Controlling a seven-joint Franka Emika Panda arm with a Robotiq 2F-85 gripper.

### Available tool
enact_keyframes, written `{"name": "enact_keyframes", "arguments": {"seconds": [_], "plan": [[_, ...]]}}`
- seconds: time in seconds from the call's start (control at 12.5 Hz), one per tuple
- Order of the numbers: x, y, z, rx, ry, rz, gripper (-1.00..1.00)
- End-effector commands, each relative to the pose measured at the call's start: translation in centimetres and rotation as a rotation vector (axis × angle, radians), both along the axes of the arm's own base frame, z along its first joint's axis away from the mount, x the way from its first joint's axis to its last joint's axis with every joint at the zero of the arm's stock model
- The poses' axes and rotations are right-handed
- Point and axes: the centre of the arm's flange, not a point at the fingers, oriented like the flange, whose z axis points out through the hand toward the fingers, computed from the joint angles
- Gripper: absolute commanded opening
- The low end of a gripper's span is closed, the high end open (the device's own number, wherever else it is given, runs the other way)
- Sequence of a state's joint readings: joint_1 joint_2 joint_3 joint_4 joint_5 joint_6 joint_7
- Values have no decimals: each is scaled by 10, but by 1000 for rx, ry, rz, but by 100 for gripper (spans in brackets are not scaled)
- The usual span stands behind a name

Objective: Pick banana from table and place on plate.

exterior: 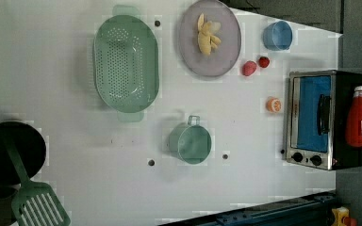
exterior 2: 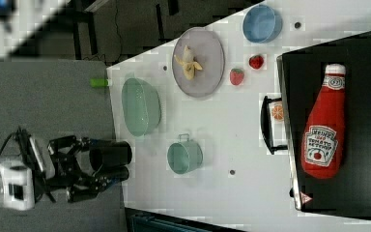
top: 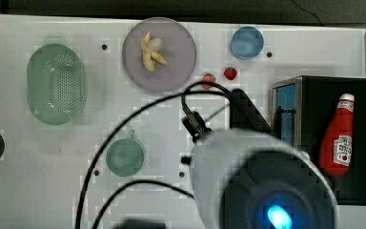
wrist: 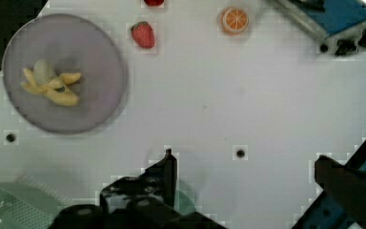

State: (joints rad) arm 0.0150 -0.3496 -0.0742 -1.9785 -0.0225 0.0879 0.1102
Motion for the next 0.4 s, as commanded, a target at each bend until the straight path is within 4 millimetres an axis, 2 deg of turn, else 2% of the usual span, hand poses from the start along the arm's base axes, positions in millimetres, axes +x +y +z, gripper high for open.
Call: {"name": "enact_keyframes", "arguments": {"seconds": [0.08,0.4], "plan": [[-9,12,-19,-20,68,13,100],[-9,12,-26,-19,81,13,100]]}}
